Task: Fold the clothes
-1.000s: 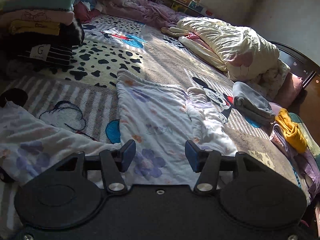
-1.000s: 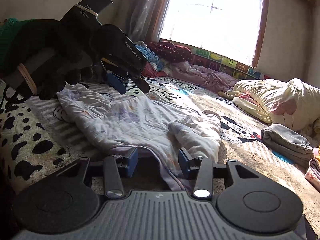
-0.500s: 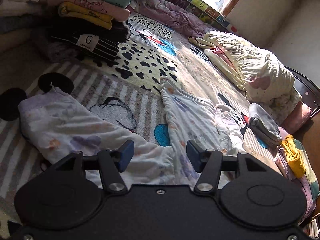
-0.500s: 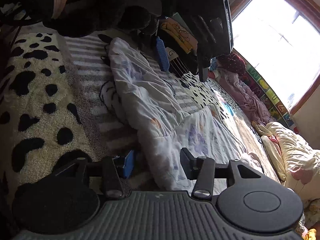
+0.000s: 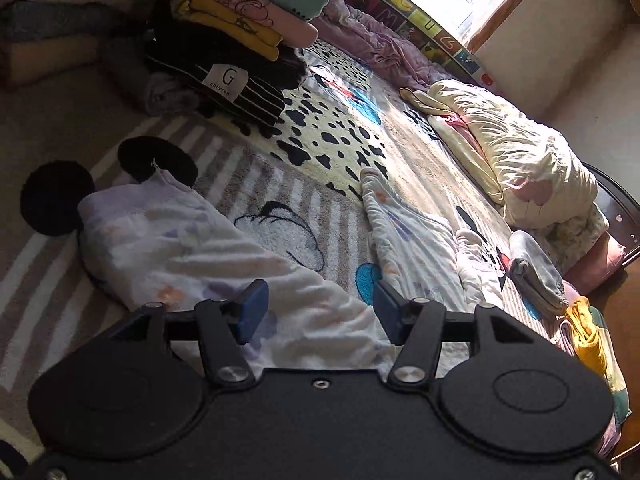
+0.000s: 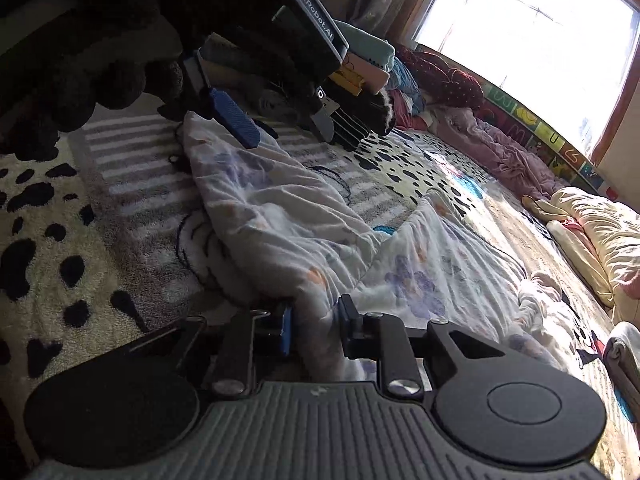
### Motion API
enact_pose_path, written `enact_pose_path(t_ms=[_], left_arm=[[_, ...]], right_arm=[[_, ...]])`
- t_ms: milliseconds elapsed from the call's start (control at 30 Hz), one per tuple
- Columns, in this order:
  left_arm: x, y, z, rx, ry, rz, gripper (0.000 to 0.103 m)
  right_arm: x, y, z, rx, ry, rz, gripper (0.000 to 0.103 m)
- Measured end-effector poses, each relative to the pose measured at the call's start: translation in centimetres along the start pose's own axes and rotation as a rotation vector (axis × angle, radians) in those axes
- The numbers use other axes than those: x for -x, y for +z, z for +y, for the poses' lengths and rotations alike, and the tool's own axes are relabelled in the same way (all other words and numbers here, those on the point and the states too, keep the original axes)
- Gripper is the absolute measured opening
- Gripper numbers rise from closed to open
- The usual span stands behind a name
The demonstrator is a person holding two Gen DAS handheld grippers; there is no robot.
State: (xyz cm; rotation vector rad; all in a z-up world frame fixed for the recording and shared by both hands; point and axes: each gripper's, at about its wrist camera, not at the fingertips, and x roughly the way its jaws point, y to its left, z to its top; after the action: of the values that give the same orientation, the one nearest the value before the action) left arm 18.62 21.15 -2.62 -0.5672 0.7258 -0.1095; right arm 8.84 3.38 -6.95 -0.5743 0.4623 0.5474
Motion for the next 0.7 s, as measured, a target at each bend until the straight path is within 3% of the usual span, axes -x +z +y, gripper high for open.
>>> enact_pose_path(t_ms=[67, 133, 333, 433, 600, 667, 700], left_arm=[[-1.5, 0.9, -1.2, -0.023, -0.012, 0.012, 0.057], [-3.4, 2.0, -2.5, -0.044, -0.023, 0.029, 0.057], [-10.2, 4.9, -5.4, -0.078, -0.038, 0.099, 0.057], [-13.7, 5.7, -5.9, -0.077, -0.015, 0.149, 0.055], [-17.2, 6.4, -6.4, -0.069, 0.006, 0.190, 0.043], [-17.9, 6.5, -6.7, -0.079, 0.018, 0.196, 0.032], [-18.1, 6.5, -6.9, -0.085, 0.032, 0.193, 0.020]], right_arm=[[0.5, -0.1, 0.6, 0.024, -0.029, -0.018, 0.035], [0.9, 0.0, 1.0, 0.037, -0.043, -0.034, 0.039], [0.2, 0.0, -0.2, -0.038, -0.014, -0.024, 0.037], [0.4, -0.1, -1.8, -0.128, 0.033, -0.037, 0.030], [1.0, -0.6, -3.4, -0.235, 0.079, -0.081, 0.027], [1.2, -0.8, -3.8, -0.263, 0.091, -0.096, 0.026], [1.3, -1.0, -4.0, -0.276, 0.096, -0.103, 0.026]])
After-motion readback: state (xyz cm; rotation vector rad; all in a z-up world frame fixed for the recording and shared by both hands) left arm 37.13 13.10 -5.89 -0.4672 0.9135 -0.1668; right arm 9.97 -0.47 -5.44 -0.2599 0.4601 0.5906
